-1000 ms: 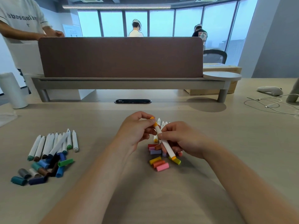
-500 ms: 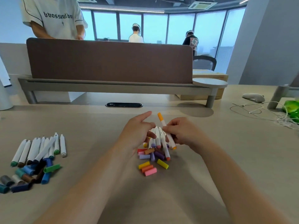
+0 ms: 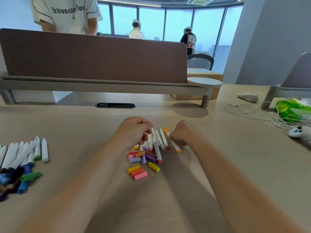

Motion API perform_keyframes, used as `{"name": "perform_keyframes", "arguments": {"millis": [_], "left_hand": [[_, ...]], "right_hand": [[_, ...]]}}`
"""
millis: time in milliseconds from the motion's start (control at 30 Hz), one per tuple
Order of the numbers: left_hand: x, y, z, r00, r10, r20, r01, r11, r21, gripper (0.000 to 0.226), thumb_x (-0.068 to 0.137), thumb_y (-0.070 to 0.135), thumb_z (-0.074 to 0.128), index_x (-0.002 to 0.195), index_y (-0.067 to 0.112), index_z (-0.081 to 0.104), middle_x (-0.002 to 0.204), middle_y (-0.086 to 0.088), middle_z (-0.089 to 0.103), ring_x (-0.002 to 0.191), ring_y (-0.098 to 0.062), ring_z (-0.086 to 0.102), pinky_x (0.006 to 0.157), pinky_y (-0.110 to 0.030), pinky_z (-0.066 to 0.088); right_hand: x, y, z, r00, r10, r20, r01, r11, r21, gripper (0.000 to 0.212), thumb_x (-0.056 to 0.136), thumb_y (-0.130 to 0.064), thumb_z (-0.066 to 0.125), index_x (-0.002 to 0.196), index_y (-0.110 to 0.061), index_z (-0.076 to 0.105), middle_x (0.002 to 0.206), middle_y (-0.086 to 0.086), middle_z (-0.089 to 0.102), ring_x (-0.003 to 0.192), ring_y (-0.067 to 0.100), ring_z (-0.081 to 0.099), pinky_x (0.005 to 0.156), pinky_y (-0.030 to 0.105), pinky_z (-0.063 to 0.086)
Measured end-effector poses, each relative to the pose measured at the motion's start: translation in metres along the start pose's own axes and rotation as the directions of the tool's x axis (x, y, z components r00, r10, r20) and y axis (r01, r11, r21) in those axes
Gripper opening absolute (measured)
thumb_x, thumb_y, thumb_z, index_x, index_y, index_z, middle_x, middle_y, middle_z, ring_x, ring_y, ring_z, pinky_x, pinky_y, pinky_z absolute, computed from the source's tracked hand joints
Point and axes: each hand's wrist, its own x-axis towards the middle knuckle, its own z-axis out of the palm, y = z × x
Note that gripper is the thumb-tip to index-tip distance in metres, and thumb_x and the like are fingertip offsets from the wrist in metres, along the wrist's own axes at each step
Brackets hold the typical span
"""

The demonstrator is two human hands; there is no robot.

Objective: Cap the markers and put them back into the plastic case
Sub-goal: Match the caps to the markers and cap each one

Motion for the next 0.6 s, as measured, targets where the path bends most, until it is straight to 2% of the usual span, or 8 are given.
{"name": "perform_keyframes", "arguments": {"millis": [67,133,233,333,467,600], "left_hand": [[-0.001,-0.001,0.000,1.000,0.009,-0.001,-0.009,1.000,0.021,0.015,0.095,0.010,0.054,0.095,0.010,0.069,0.083,-0.010,0.067,0.059,-0.016,0.054,0.052,-0.028,0.043],[-0.002,-0.003,-0.001,1.000,0.022,-0.004,-0.021,0.999,0.047,0.015,0.095,0.010,0.054,0.093,0.012,0.068,0.083,-0.009,0.067,0.057,-0.015,0.054,0.052,-0.028,0.043],[-0.002,-0.006,-0.003,0.999,0.038,-0.005,-0.037,0.992,0.123,0.015,0.095,0.012,0.054,0.093,0.015,0.069,0.082,-0.006,0.069,0.055,-0.013,0.054,0.050,-0.026,0.044],[-0.001,-0.009,-0.007,0.998,0.060,-0.005,-0.058,0.979,0.194,0.013,0.095,0.017,0.057,0.091,0.017,0.070,0.076,-0.002,0.068,0.053,-0.014,0.052,0.052,-0.027,0.044],[-0.001,-0.010,-0.017,0.995,0.100,0.003,-0.095,0.943,0.319,0.012,0.093,0.022,0.062,0.090,0.015,0.071,0.073,-0.002,0.066,0.055,-0.014,0.052,0.056,-0.028,0.045],[-0.006,-0.005,-0.027,0.991,0.103,0.089,-0.136,0.803,0.580,0.017,0.090,0.032,0.067,0.090,0.015,0.073,0.084,-0.001,0.069,0.073,-0.013,0.059,0.067,-0.029,0.048]], "right_hand": [[0.002,-0.001,0.002,0.999,-0.021,-0.038,0.021,1.000,0.006,0.027,0.088,-0.016,0.060,0.063,-0.008,0.055,0.065,0.008,0.054,0.057,0.019,0.051,0.055,0.027,0.041],[0.006,-0.004,0.005,0.990,-0.083,-0.113,0.085,0.996,0.010,0.023,0.090,-0.017,0.060,0.069,-0.010,0.056,0.072,0.006,0.056,0.060,0.017,0.051,0.054,0.026,0.039],[0.005,-0.015,0.011,0.966,-0.202,-0.159,0.199,0.979,-0.033,0.007,0.090,-0.018,0.060,0.085,-0.013,0.062,0.081,0.003,0.058,0.072,0.019,0.057,0.059,0.026,0.043],[0.003,-0.024,0.013,0.983,-0.171,-0.072,0.156,0.973,-0.172,0.015,0.090,-0.010,0.054,0.075,-0.013,0.055,0.075,0.003,0.055,0.067,0.019,0.054,0.059,0.028,0.044],[0.001,-0.031,0.015,0.988,-0.139,-0.070,0.117,0.961,-0.250,0.024,0.093,-0.010,0.051,0.069,-0.015,0.050,0.071,0.002,0.053,0.057,0.016,0.049,0.050,0.026,0.039],[-0.001,-0.035,0.017,0.988,-0.132,-0.081,0.106,0.958,-0.266,0.022,0.092,-0.011,0.051,0.071,-0.014,0.055,0.067,0.002,0.054,0.054,0.016,0.050,0.046,0.025,0.036]]}}
